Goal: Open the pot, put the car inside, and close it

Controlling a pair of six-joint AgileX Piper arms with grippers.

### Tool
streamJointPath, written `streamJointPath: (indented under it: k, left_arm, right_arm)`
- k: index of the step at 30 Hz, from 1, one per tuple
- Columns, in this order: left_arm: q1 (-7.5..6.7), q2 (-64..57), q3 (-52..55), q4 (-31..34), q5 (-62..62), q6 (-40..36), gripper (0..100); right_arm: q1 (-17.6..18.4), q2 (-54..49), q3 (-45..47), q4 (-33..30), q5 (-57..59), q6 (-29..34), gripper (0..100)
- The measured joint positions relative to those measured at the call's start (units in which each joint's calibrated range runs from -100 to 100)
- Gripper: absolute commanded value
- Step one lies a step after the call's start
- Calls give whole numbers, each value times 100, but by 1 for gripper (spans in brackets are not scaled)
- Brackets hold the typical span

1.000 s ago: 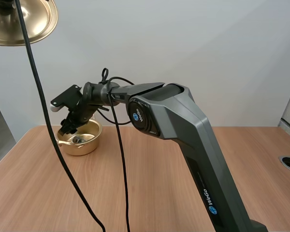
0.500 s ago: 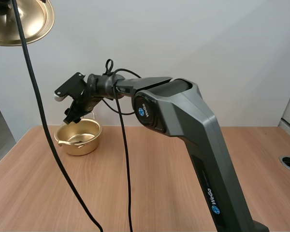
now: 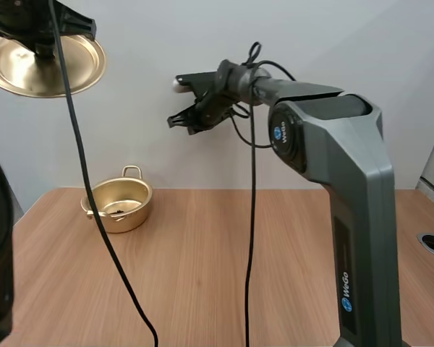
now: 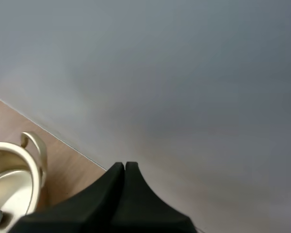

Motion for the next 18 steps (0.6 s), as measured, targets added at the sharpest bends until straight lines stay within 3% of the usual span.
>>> streamJointPath:
  k: [4, 9, 18]
  left_arm:
    - [0, 550, 0, -494, 0, 0, 0]
    - [0, 1313, 84, -749, -20, 0, 0]
    - [0, 2068, 1255, -714, -156, 134, 0]
  right_arm:
    - [-451, -276, 0, 563, 1030, -66, 0]
    - [-935, -729, 89, 1305, 2343, -683, 0]
    - [-1023, -1751, 370, 1498, 3204, -905, 0]
